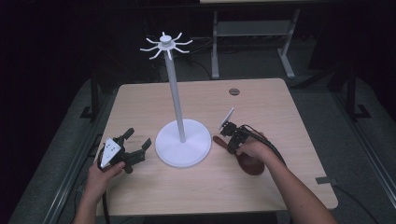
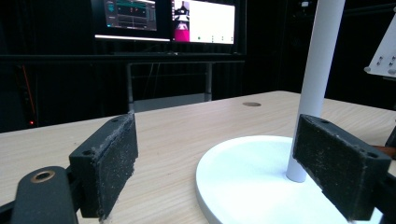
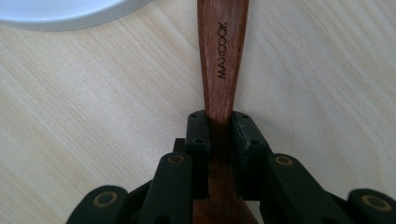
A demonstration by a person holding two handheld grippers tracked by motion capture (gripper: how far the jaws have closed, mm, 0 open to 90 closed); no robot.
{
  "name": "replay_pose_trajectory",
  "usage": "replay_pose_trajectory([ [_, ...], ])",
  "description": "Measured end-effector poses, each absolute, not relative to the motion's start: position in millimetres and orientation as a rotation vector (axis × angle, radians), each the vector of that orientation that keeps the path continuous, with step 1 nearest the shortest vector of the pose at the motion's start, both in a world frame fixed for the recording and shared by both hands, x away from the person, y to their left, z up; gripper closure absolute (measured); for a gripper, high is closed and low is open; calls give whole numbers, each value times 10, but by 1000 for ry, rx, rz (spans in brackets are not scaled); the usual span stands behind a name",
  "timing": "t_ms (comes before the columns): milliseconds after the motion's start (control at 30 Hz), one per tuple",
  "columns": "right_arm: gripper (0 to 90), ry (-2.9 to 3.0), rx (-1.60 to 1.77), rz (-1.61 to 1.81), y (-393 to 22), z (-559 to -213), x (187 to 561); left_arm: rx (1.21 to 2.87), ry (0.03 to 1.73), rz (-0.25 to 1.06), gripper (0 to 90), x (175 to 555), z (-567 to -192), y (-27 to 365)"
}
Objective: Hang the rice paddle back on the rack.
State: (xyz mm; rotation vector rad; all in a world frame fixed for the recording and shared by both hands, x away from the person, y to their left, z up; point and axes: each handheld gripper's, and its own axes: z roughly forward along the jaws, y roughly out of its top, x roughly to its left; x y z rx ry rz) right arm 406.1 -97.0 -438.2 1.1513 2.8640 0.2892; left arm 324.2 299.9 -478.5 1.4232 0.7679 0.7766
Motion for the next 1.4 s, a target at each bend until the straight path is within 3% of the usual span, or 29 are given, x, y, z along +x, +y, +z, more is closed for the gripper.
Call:
replay_pose_trajectory([
  [267,781,2845,1163,367,-1044,-4329,4050,1421,771,775,134,3242,-4785,3000],
  [1400,782,2422,1100,1288,-1897,-4029,3592,1427,774,781,134,3244,-4784,3007],
])
